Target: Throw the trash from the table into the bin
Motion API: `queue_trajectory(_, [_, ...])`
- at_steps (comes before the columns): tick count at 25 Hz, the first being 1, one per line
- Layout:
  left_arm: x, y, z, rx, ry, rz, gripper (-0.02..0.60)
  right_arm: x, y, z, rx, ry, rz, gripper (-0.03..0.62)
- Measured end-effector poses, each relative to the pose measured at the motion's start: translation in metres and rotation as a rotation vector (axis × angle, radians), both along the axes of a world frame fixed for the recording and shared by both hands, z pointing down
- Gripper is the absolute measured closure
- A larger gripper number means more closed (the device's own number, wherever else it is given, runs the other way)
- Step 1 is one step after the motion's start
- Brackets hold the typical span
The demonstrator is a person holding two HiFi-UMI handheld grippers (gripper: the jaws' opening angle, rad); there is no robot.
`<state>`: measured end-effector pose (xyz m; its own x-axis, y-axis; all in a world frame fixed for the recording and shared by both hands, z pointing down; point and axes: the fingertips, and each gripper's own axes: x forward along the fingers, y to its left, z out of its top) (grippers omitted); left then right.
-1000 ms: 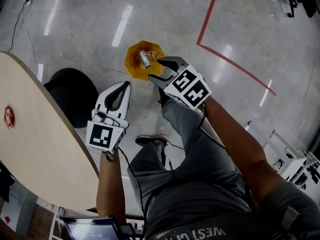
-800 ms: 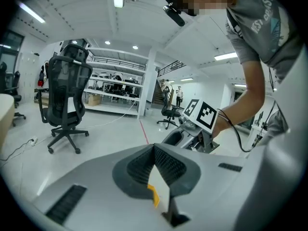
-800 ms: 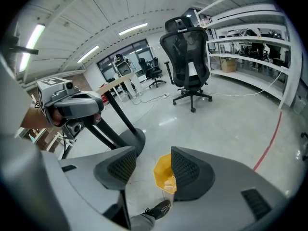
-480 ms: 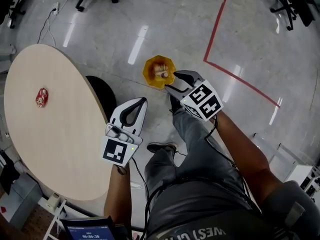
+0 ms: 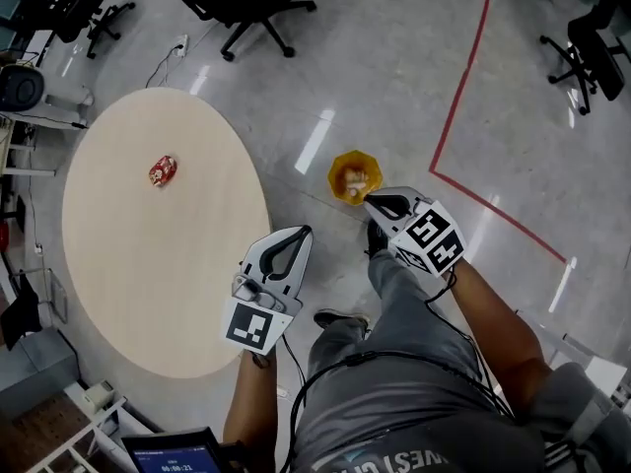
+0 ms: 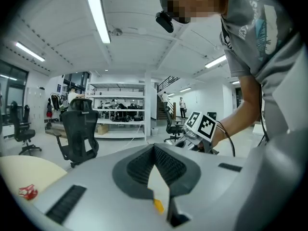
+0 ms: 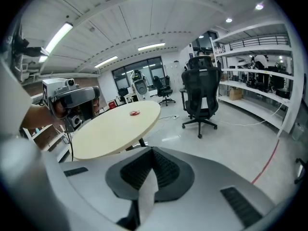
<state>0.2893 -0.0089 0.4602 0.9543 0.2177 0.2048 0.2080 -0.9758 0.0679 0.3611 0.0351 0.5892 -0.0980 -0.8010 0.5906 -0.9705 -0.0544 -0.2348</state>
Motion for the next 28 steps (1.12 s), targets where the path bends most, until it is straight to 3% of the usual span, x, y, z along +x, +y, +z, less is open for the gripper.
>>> queue_trajectory(11, [-0.136,-0.022,-0.103,0.089,0.105,-0.150,0.538,-0.113,-0.037,-0.119,0.114,0.099,-0.154,0.583])
queue_trajectory(18, [-0.236,-0.030,-0.159,0.174,0.205,-0.221,0.538,-0.188,-0.046,-0.191,0.183,0.195,-0.195,0.583])
queue_trajectory(21, [-0.280,-0.035,-0.176,0.211,0.241,-0.265,0.538,-0.214,-0.050,-0.211,0.208,0.232,-0.205,0.585])
queue_trajectory(25, [-0.313,-0.049,-0.180,0.234,0.275,-0.334,0.538,-0.228,-0.058,-0.219,0.232,0.261,-0.216,0.583])
queue_trajectory(28, [-0.366,-0.049,-0.193,0.249,0.282,-0.387,0.538,-0.274,-0.054,-0.239,0.248,0.285,-0.246,0.583])
